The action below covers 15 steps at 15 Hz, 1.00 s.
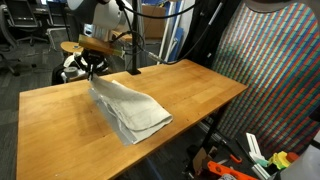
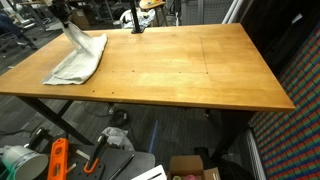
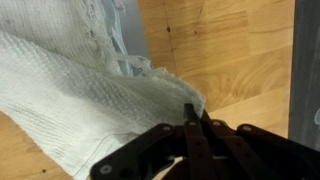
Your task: Fold the towel in half from right to left
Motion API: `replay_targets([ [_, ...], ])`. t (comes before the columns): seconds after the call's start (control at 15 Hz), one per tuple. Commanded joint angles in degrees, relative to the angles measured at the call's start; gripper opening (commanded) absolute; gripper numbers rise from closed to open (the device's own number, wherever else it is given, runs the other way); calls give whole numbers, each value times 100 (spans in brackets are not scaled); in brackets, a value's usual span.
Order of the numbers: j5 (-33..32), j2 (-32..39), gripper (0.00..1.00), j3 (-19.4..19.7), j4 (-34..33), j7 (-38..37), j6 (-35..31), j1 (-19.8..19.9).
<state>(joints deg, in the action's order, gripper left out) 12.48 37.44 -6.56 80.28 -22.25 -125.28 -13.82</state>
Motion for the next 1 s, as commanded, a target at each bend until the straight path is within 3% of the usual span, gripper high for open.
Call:
replay_targets([
  [0.0,-116,450,1,131,-729,-286,173,-79],
  [0.47,-203,601,2,169,-905,-132,408,-30],
  [0.53,-148,563,28,118,-877,-68,588,14],
  [0.67,-116,369,35,57,-672,125,876,69],
  [0.93,-15,-250,67,-95,13,834,1239,242],
])
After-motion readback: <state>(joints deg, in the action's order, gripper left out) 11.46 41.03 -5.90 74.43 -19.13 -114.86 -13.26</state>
